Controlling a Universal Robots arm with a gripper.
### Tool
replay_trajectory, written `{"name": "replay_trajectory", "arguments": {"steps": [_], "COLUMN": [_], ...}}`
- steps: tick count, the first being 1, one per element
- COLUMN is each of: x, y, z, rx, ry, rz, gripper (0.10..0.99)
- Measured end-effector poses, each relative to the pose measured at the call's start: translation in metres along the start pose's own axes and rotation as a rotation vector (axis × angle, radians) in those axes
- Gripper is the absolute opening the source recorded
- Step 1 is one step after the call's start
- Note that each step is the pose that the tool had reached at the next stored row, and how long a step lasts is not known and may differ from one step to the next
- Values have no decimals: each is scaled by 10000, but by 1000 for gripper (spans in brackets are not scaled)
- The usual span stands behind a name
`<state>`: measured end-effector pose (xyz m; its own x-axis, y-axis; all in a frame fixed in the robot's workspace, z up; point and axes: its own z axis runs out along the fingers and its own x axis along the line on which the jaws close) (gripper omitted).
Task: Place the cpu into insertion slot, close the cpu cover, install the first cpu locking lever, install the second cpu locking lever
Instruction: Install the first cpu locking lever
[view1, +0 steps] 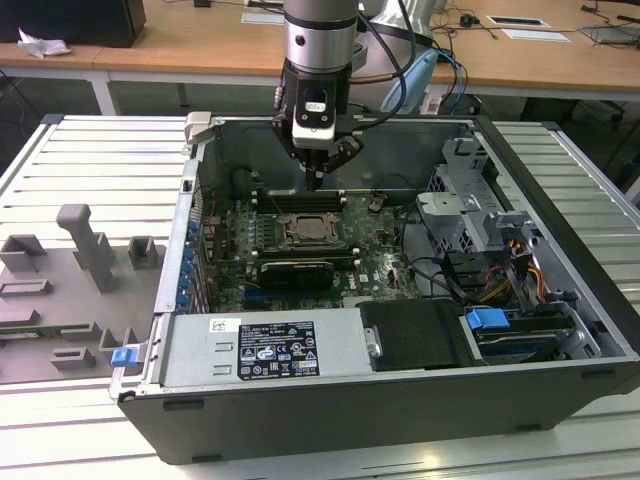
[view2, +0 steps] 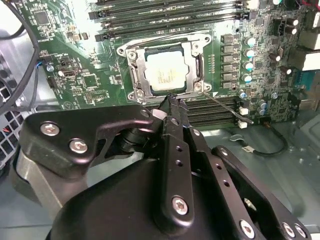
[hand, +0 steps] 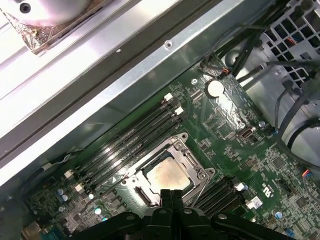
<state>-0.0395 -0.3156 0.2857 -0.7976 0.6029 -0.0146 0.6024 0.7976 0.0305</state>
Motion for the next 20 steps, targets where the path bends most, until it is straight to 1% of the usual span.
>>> {"name": "replay_trajectory", "arguments": {"steps": [2,7,18,20], "x": [0,0,0,0], "y": [0,0,0,0], "z": [0,0,0,0], "rx": [-2,-13,-26,-31], "ry": [5,27,53,63], "rz": [-137,-863,-1731,-2043], "gripper": [106,106,106,106]}}
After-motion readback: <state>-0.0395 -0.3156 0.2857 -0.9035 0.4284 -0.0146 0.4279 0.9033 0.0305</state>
